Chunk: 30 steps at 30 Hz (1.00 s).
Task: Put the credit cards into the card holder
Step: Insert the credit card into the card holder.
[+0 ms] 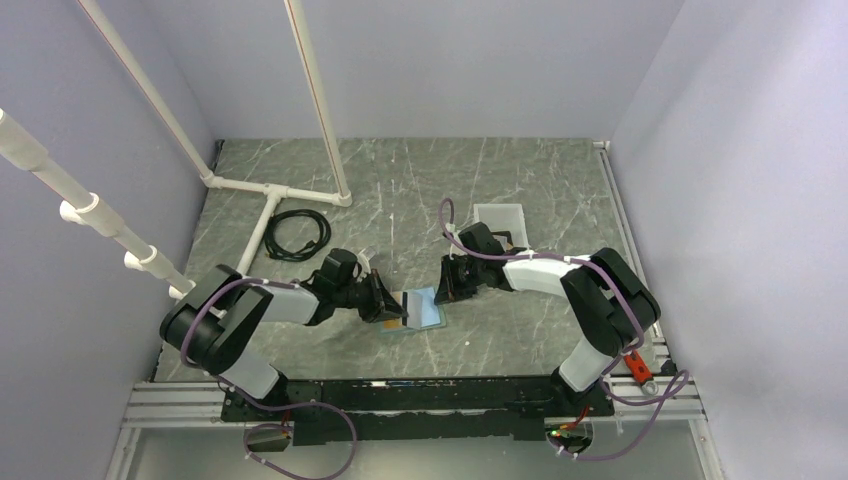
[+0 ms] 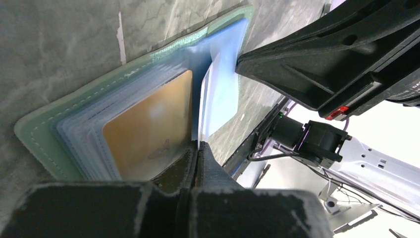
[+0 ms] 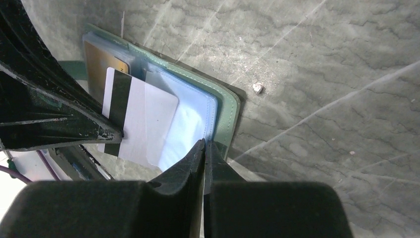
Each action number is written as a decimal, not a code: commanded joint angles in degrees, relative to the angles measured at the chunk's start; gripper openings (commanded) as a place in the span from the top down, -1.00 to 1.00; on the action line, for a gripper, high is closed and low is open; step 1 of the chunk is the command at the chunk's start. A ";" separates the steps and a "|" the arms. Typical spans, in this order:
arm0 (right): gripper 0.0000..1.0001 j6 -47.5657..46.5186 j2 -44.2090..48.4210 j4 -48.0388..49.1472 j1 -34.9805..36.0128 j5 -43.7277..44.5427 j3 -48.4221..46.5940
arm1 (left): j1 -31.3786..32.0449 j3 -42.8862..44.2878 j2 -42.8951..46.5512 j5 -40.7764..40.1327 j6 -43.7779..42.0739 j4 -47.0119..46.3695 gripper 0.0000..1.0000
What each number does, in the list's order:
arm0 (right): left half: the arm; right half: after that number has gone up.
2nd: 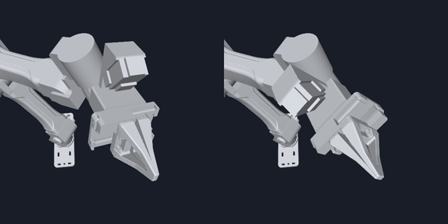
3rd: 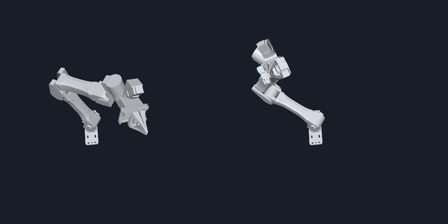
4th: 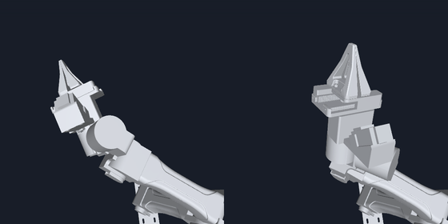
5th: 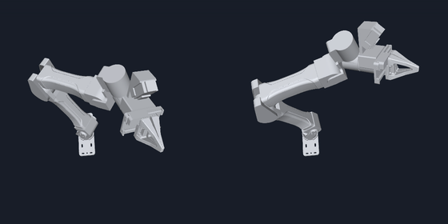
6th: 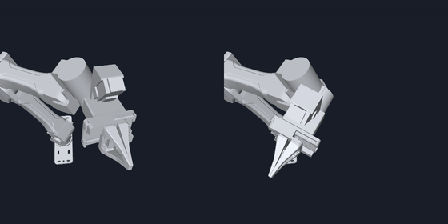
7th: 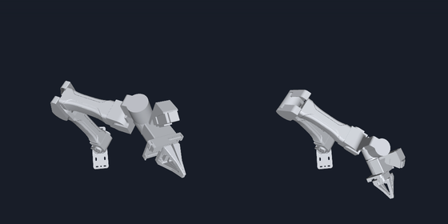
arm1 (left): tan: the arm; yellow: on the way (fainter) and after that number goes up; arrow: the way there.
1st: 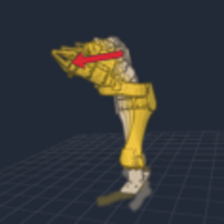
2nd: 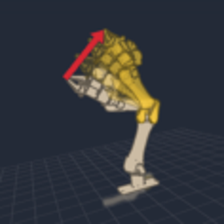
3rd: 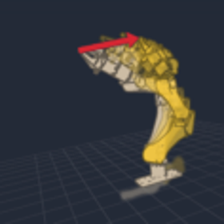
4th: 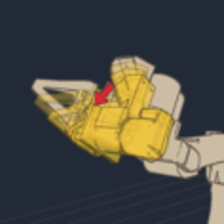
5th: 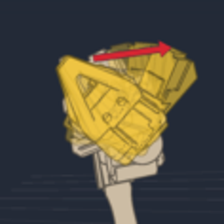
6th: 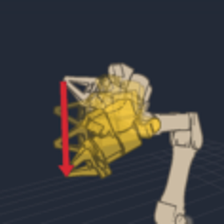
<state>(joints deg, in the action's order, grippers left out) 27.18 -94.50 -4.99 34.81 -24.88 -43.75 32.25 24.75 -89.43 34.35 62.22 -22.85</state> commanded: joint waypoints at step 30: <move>1.00 1.11 -1.92 -0.09 1.35 -1.20 1.81 | 1.52 -4.65 -6.18 -3.17 9.57 -16.37 1.00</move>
<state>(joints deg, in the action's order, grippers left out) 27.70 -94.74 -3.81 34.87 -25.85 -43.33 33.08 21.69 -93.34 32.18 69.54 -34.89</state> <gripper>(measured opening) 0.008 0.007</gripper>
